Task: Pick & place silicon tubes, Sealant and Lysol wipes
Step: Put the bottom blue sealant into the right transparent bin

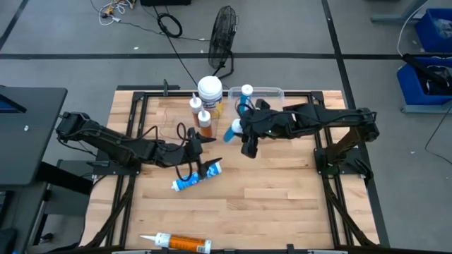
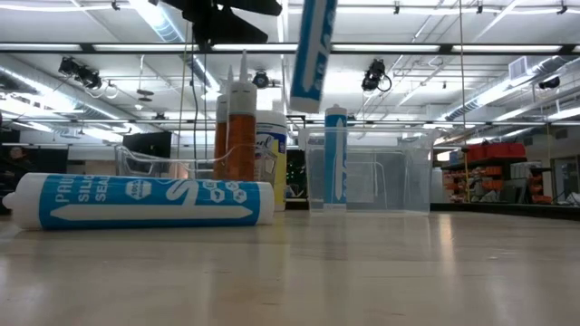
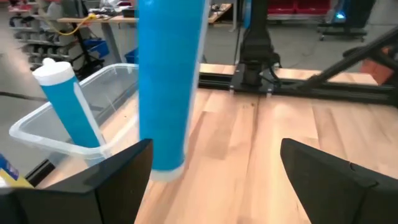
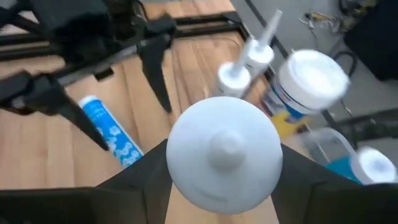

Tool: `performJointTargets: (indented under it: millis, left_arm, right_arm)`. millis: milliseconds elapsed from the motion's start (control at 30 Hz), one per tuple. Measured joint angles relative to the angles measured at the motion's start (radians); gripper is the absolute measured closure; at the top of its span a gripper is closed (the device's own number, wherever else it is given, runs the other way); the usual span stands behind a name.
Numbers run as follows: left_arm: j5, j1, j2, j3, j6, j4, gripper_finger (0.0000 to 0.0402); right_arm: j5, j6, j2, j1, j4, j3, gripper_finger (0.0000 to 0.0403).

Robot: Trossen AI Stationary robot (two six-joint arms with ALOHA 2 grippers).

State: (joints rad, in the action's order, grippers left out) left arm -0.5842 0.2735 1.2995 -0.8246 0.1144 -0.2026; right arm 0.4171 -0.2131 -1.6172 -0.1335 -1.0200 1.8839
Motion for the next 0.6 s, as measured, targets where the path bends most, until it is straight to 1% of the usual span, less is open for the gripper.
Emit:
performJointTargets:
  millis: [100, 300, 400, 467, 600]
  left_arm:
    - [-0.002, 0.000, 0.000, 0.000, 0.003, -0.004, 0.0044]
    - [-0.002, 0.006, 0.000, 0.000, 0.006, -0.008, 0.0044]
    - [-0.002, 0.006, 0.000, 0.000, 0.006, -0.015, 0.0044]
    - [-0.002, 0.006, 0.000, 0.000, 0.006, -0.014, 0.0044]
    - [-0.002, 0.006, 0.000, 0.000, 0.005, -0.014, 0.0044]
  right_arm:
    - [0.021, -0.042, 0.017, 0.018, -0.029, 0.000, 0.0194]
    - [0.057, -0.063, 0.048, 0.064, -0.054, 0.005, 0.0194]
    - [0.055, -0.116, 0.057, 0.101, -0.129, 0.038, 0.0194]
    - [0.101, -0.147, 0.064, 0.124, -0.183, 0.058, 0.0194]
    - [0.147, -0.184, 0.065, 0.171, -0.286, 0.095, 0.0194]
